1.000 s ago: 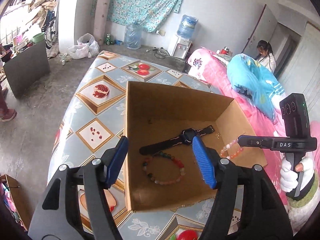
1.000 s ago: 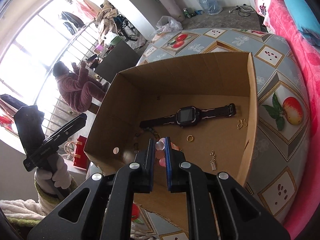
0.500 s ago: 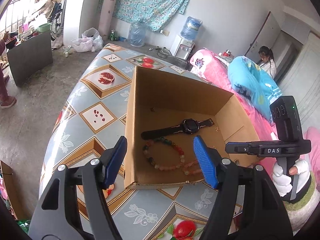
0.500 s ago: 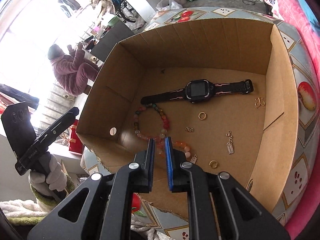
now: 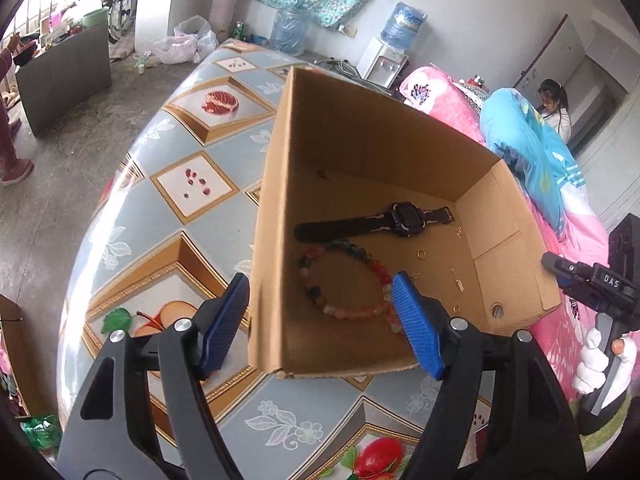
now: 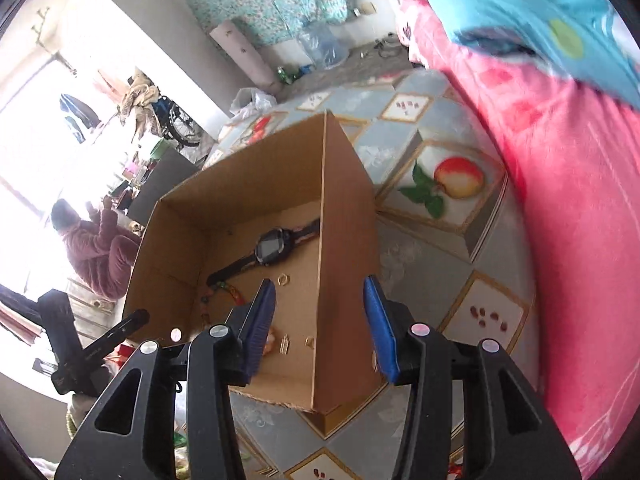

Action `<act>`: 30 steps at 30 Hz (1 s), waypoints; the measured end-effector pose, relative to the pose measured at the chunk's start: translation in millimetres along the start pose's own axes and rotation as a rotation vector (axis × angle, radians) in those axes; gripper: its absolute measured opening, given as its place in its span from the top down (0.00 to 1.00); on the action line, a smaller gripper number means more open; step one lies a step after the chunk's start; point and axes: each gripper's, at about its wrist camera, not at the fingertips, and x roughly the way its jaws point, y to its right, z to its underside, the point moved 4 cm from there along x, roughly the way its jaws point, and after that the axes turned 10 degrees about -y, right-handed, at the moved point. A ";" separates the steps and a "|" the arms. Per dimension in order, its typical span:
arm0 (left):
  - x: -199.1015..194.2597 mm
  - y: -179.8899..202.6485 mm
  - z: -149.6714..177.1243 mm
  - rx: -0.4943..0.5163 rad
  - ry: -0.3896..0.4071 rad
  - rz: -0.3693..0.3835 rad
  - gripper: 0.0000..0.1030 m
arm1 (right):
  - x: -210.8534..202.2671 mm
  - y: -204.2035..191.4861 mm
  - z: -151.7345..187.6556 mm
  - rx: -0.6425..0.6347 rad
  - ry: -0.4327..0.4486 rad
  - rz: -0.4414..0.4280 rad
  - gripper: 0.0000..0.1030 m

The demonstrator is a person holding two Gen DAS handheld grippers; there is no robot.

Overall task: Organize jewelry
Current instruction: 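Lower both grippers into the box and open them, then withdraw both open grippers out of the box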

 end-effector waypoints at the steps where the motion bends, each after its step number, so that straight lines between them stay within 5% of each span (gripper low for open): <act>1: 3.6 1.8 1.9 -0.002 -0.001 -0.008 0.29 | 7.2 0.8 1.8 -0.002 -0.040 -0.011 0.56; 7: 5.9 8.4 1.7 -0.028 -0.007 -0.054 0.26 | 16.4 -14.8 4.4 -0.049 -0.069 0.073 0.47; 20: -21.7 14.8 42.2 -0.024 -0.005 -0.032 0.23 | -8.0 -8.4 42.5 -0.042 -0.029 0.010 0.47; 26: -33.8 16.1 64.7 -0.004 0.054 -0.042 0.23 | -16.5 -4.3 64.6 -0.046 0.024 -0.034 0.47; 30: -61.8 24.7 77.0 0.057 0.198 -0.163 0.21 | -33.5 -6.2 85.1 -0.060 0.121 0.013 0.46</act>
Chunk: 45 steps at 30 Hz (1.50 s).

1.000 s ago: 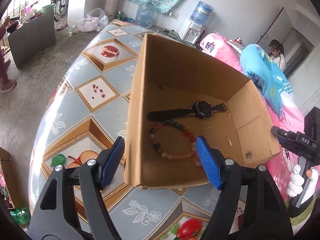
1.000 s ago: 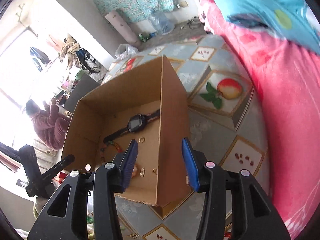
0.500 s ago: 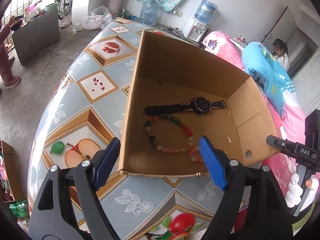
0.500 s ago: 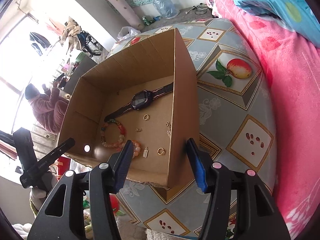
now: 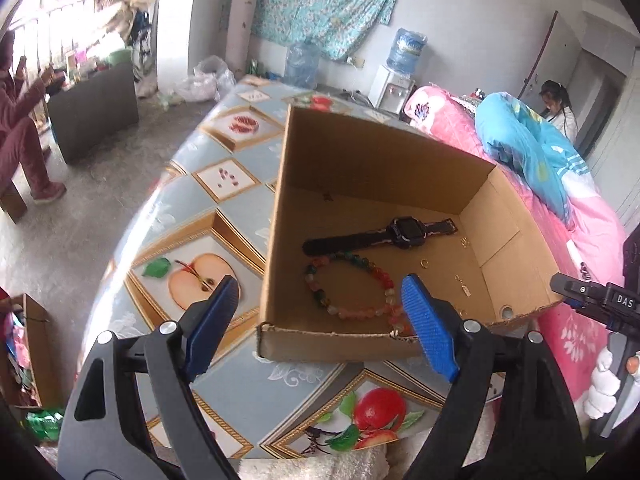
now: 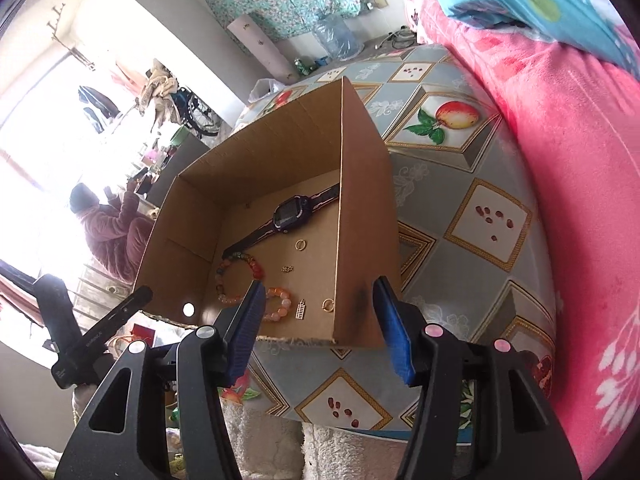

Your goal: Organize jewelry

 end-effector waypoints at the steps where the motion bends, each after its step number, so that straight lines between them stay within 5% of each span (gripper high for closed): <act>1: -7.4 0.6 1.4 0.007 0.029 -0.021 0.21 | -4.9 -0.7 5.3 -0.004 0.021 0.019 0.45; 6: -35.3 4.4 15.2 0.011 0.114 -0.098 0.11 | -13.9 -6.1 33.5 -0.046 0.069 0.115 0.33; 15: -23.6 27.2 35.1 0.094 0.019 -0.144 0.10 | 30.3 -45.3 63.5 -0.169 -0.009 0.250 0.24; 26: 10.7 43.0 47.0 0.079 -0.105 -0.183 0.10 | 46.5 -68.4 53.3 -0.157 -0.023 0.271 0.16; 45: 15.2 47.9 27.5 0.041 -0.123 -0.147 0.10 | 46.5 -66.2 45.7 -0.148 -0.001 0.308 0.15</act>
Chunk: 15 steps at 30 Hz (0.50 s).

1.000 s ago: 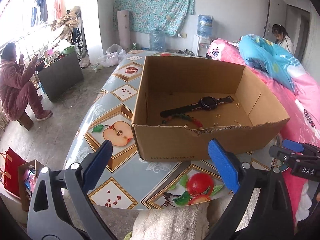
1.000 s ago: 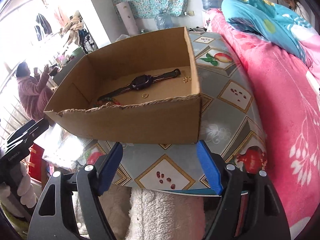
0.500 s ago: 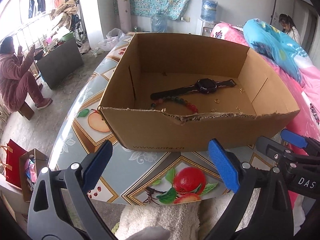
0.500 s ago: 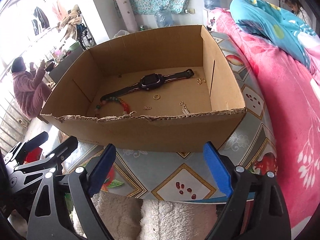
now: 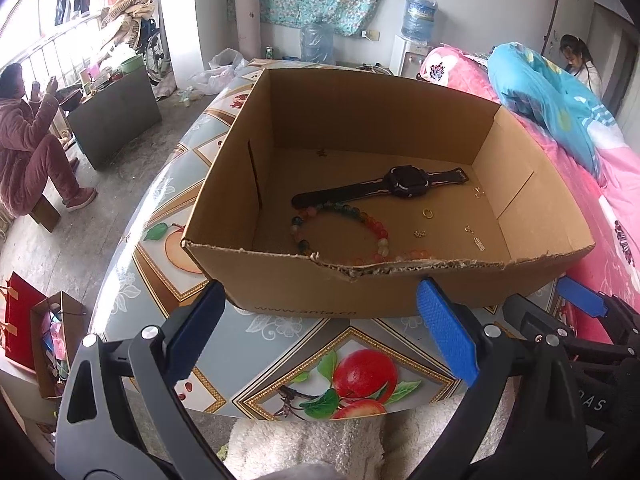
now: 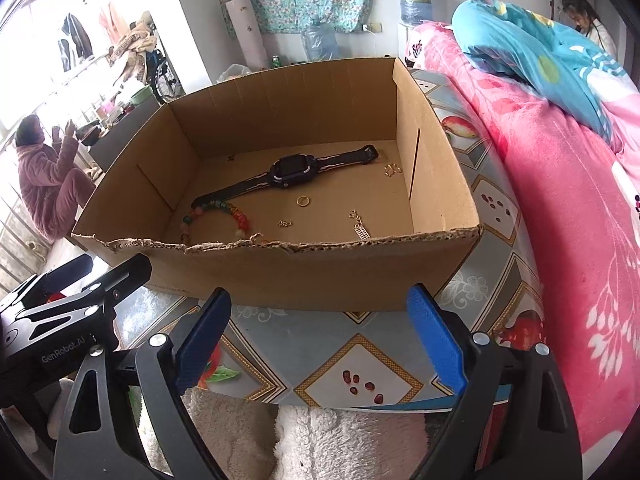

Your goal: Organize jewelry

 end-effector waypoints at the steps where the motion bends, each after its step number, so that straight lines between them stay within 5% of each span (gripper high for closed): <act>1: 0.2 0.2 0.2 0.000 -0.001 0.001 0.10 | 0.5 -0.1 0.3 -0.001 -0.002 0.001 0.15; 15: 3.3 1.5 2.1 0.017 -0.017 -0.020 0.10 | -0.9 -2.2 0.8 -0.003 -0.005 -0.011 0.15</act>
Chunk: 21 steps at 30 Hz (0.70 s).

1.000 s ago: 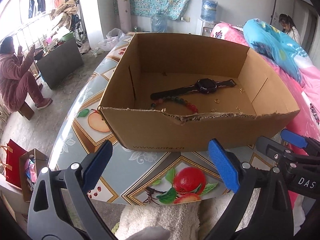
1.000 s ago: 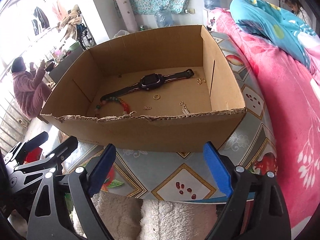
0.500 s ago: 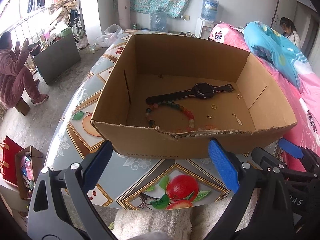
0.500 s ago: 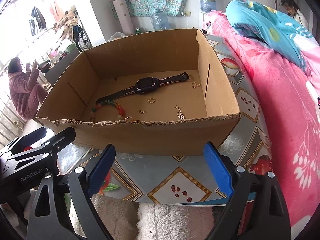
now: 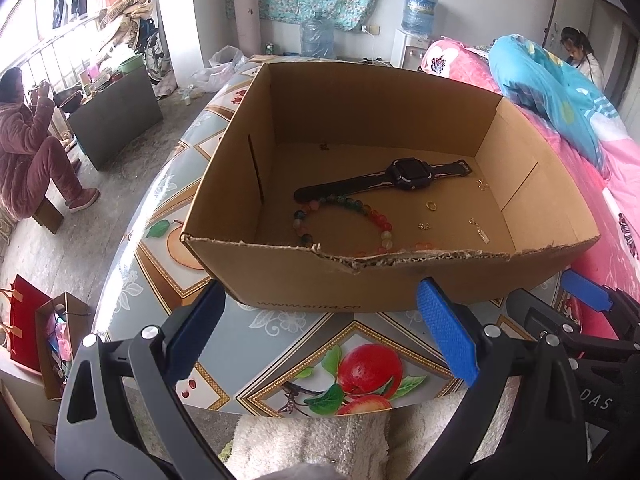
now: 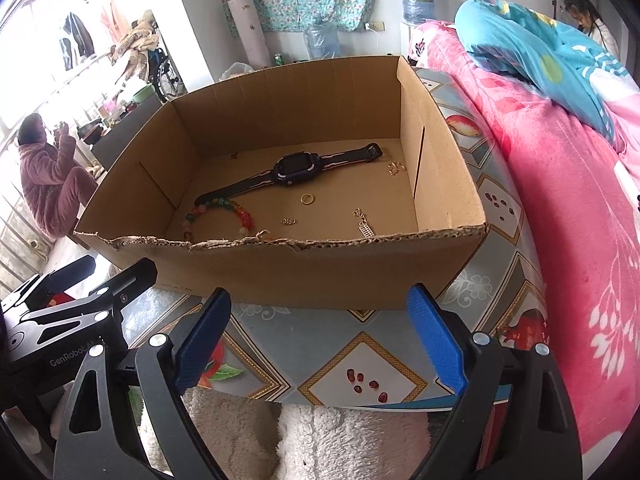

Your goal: Organize jewelry

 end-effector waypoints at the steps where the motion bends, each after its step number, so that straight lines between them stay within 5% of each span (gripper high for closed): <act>1: 0.0 0.5 0.0 0.001 0.000 -0.001 0.10 | -0.1 0.0 0.0 0.000 0.001 0.000 0.15; 21: -0.8 -0.2 1.6 -0.001 -0.002 -0.002 0.10 | -0.4 2.0 -1.0 0.015 -0.003 -0.005 0.15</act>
